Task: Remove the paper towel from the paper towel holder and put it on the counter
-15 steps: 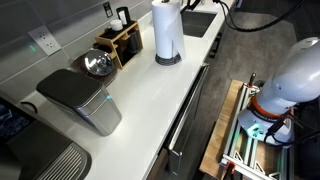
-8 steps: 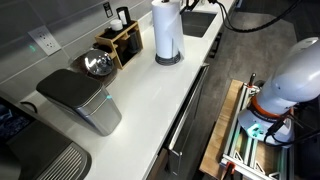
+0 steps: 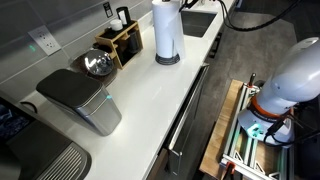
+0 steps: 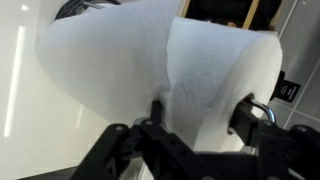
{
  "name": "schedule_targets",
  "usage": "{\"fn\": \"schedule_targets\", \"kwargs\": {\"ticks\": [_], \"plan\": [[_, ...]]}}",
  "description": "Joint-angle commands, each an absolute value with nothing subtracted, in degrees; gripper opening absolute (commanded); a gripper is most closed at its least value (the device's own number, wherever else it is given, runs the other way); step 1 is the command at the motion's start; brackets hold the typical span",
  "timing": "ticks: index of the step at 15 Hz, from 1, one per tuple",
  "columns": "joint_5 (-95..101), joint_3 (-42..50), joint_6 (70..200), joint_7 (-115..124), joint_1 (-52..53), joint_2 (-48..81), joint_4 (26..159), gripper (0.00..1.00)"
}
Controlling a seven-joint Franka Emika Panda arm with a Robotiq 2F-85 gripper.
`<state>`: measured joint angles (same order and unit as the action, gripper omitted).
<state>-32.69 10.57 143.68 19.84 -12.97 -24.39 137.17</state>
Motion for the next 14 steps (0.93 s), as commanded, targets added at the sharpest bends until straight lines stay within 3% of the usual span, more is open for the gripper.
{"fn": "schedule_targets", "kwargs": {"ticks": [1,3,6,14], "plan": [[-30.45,10.33,143.85,22.06,-13.61,-24.64,137.18,0.42],[-29.58,10.3,143.56,22.17,-13.68,-25.14,137.11,0.34],[-27.57,10.17,143.02,22.96,-14.08,-25.8,136.81,0.31],[-25.1,10.11,140.94,23.44,-13.99,-27.62,135.5,0.27]]}}
